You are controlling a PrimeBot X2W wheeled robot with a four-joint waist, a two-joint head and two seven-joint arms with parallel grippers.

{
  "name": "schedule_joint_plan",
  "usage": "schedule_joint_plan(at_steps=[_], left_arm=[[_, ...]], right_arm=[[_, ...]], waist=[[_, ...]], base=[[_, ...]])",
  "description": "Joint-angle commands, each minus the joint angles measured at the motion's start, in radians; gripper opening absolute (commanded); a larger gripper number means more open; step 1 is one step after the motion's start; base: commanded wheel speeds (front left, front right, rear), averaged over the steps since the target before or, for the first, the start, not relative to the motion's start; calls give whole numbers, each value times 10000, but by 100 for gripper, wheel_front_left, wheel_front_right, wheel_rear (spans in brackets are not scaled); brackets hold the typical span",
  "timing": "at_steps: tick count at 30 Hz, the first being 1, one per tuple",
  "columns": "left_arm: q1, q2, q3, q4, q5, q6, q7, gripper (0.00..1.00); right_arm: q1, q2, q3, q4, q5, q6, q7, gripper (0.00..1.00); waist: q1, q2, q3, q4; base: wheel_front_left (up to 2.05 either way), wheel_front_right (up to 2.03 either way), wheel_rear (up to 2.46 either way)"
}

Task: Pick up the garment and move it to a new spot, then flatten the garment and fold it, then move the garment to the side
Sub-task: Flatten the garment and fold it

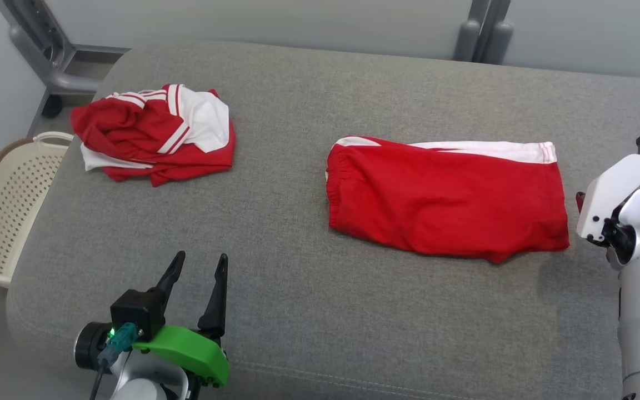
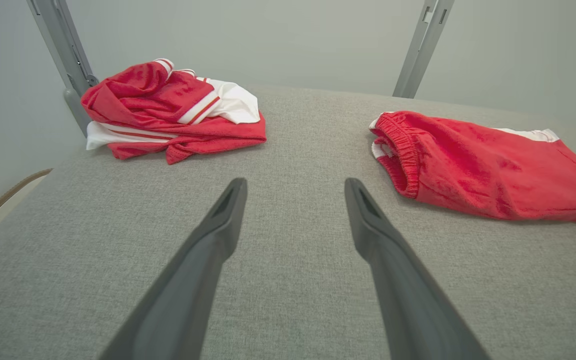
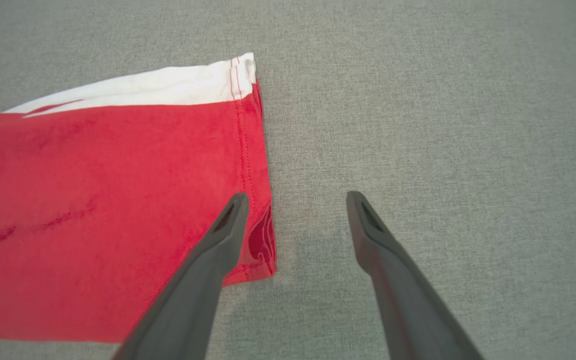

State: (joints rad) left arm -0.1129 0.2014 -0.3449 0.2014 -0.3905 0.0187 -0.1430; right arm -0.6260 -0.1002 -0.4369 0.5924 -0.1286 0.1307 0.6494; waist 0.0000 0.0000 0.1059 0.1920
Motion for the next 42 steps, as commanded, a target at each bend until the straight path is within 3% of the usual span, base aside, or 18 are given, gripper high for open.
schedule_joint_plan(at_steps=[1,11,21,23,24,25,27,28,30,42], left_arm=[[-187,-21,-17,22,56,-29,-46,100],[-557,-85,-250,170,93,-141,-124,100],[-792,-158,-374,325,21,-149,-205,100],[-831,-164,-394,377,3,-155,-217,100],[-838,-171,-403,402,-6,-155,-232,100],[-842,-172,-413,425,-17,-159,-248,100],[-858,-174,-423,459,-48,-149,-258,100],[-858,-174,-423,459,-48,-149,-258,100],[-870,-181,-426,492,-70,-121,-279,100],[-844,-186,-484,723,-166,-52,-342,100]], right_arm=[[-192,-87,-88,151,-108,0,-29,100],[-1033,-176,-960,1297,-854,0,-435,100],[-1603,-57,-1561,2221,-774,0,-599,96],[-1672,-47,-1626,2374,-822,0,-631,90],[-1712,-30,-1678,2446,-813,1,-630,78],[-1738,-18,-1732,2524,-785,1,-618,53],[-1808,-23,-1799,2633,-812,0,-632,24],[-1808,-23,-1799,2633,-812,0,-632,24],[-1833,-36,-1833,2723,-902,0,-633,0],[-1868,-689,-1987,2395,-1834,-10,-835,0]], waist=[[0,0,426,394],[0,0,1064,676],[0,0,1487,880],[0,0,1518,914],[0,0,1526,931],[0,0,1525,946],[0,0,1541,964],[0,0,1541,964],[0,0,1542,962],[0,0,1231,798]], base=[[0,0,0],[0,0,0],[0,0,0],[0,0,0],[0,0,0],[0,0,0],[0,0,0],[0,0,0],[0,0,0],[0,0,0]])
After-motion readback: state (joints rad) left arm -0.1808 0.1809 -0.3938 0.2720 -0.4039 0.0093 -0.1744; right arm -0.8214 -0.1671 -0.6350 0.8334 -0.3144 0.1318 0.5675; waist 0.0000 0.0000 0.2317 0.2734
